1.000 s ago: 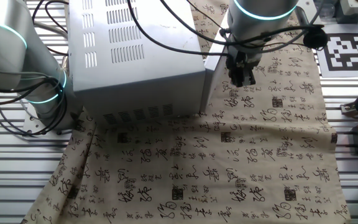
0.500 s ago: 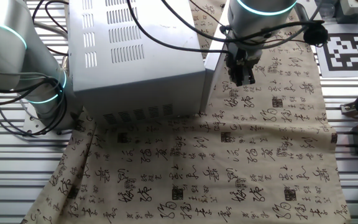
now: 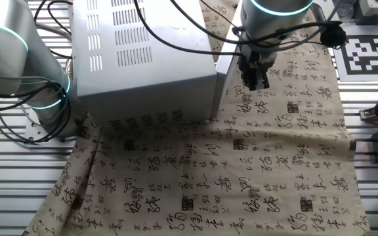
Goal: Close the microwave door
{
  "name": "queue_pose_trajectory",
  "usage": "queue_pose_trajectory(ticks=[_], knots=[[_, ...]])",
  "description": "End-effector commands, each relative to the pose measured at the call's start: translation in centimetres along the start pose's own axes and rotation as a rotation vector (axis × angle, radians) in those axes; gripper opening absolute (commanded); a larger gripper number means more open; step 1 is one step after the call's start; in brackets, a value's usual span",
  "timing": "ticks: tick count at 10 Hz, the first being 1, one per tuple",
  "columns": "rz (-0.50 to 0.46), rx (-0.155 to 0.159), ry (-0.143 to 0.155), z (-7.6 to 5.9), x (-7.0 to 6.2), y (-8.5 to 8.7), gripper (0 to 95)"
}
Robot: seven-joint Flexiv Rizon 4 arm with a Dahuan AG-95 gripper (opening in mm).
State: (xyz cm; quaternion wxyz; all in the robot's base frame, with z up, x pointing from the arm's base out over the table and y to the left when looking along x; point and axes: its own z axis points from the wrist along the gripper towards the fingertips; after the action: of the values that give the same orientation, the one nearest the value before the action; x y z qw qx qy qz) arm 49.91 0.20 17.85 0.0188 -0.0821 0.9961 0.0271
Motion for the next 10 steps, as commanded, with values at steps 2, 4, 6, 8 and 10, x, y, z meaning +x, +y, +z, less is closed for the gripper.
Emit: queue_pose_trajectory(ticks=[2,4,6,8,10], knots=[[0.040,-0.003,-0.003,0.0,-0.1,0.0,0.0],[0.072,-0.004,-0.002,-0.1,-0.6,0.0,0.0],[0.083,-0.004,0.000,-0.4,-2.1,0.1,0.0],[0.089,-0.002,0.004,-0.7,-4.2,0.7,0.0],[0.080,0.003,-0.002,-0.6,-5.9,2.2,0.0]])
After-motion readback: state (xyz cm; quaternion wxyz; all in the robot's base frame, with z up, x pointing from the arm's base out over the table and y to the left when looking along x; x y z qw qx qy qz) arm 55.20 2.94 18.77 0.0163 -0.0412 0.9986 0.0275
